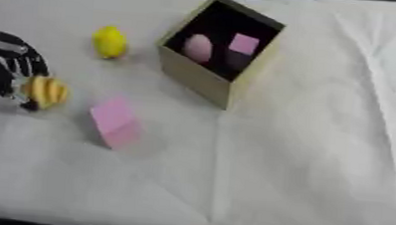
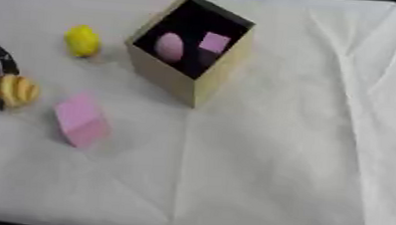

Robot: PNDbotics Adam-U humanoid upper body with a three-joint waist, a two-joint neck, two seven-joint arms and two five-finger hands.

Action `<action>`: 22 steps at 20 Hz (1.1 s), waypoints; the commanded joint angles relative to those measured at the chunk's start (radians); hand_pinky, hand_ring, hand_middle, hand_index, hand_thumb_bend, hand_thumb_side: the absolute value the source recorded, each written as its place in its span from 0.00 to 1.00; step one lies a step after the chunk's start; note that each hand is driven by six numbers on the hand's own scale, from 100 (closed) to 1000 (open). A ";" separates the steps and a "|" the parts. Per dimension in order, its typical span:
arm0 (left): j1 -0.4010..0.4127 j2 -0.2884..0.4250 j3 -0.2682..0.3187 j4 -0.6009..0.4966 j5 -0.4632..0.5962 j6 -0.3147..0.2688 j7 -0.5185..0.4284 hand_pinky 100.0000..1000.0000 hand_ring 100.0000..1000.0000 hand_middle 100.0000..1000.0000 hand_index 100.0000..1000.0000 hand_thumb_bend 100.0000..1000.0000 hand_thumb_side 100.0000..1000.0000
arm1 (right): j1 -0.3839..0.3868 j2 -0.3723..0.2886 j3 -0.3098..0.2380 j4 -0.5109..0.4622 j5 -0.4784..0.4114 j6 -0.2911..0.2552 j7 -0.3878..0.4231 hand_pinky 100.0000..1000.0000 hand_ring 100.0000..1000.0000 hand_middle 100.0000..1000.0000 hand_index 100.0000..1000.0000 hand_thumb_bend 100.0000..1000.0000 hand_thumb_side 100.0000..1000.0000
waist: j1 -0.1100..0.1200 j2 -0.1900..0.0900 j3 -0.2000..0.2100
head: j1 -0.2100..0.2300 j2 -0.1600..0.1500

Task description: Pick up objects on the table and place them in the box.

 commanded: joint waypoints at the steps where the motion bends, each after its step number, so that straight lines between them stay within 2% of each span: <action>1: -0.020 0.017 0.017 0.011 -0.009 0.011 0.023 0.73 0.70 0.65 0.78 0.50 0.26 | -0.011 -0.014 -0.014 -0.020 -0.007 0.001 -0.004 0.87 0.85 0.56 0.69 0.00 0.28 | -0.001 -0.016 0.001 | 0.003 -0.013; 3: -0.023 0.007 0.014 0.022 -0.012 0.016 0.038 0.72 0.68 0.63 0.76 0.47 0.25 | -0.010 -0.013 -0.016 -0.020 -0.007 0.001 -0.006 0.87 0.85 0.56 0.69 0.00 0.28 | -0.002 -0.016 0.001 | 0.003 -0.014; 5: -0.026 -0.002 0.013 0.032 -0.016 0.017 0.055 0.70 0.64 0.59 0.73 0.38 0.22 | -0.009 -0.012 -0.017 -0.020 -0.008 0.000 -0.008 0.87 0.85 0.56 0.69 0.00 0.28 | -0.003 -0.015 0.000 | 0.004 -0.014; 7: -0.027 -0.010 0.010 0.040 -0.024 0.018 0.077 0.68 0.61 0.56 0.69 0.28 0.11 | -0.007 -0.011 -0.020 -0.020 -0.008 0.001 -0.011 0.87 0.84 0.56 0.69 0.00 0.28 | -0.003 -0.015 -0.002 | 0.004 -0.013; 8: -0.026 -0.012 0.009 0.043 -0.029 0.018 0.086 0.68 0.61 0.56 0.69 0.28 0.11 | -0.006 -0.011 -0.021 -0.020 -0.008 0.001 -0.012 0.87 0.84 0.56 0.69 0.00 0.28 | -0.003 -0.015 -0.002 | 0.004 -0.012; 9: -0.025 -0.012 0.008 0.043 -0.036 0.016 0.094 0.66 0.58 0.52 0.66 0.24 0.00 | -0.006 -0.010 -0.022 -0.020 -0.008 0.001 -0.014 0.87 0.84 0.56 0.69 0.00 0.28 | -0.003 -0.015 -0.003 | 0.004 -0.012; 16: -0.019 -0.003 0.023 -0.001 -0.097 -0.001 0.151 0.64 0.54 0.47 0.60 0.23 0.00 | -0.003 -0.006 -0.023 -0.020 -0.010 0.001 -0.018 0.87 0.84 0.56 0.69 0.00 0.29 | 0.001 -0.020 -0.005 | 0.003 -0.011; 20: -0.023 0.022 0.068 -0.122 -0.100 0.002 0.195 0.64 0.53 0.45 0.58 0.19 0.00 | 0.005 -0.004 -0.027 -0.020 -0.012 0.000 -0.021 0.88 0.84 0.55 0.69 0.00 0.29 | 0.002 -0.024 -0.006 | -0.001 -0.009; 22: -0.053 0.018 0.097 -0.204 -0.111 0.005 0.220 0.64 0.53 0.45 0.58 0.18 0.00 | 0.010 -0.002 -0.028 -0.020 -0.016 -0.002 -0.023 0.88 0.84 0.56 0.69 0.00 0.30 | 0.004 -0.027 -0.005 | -0.003 -0.006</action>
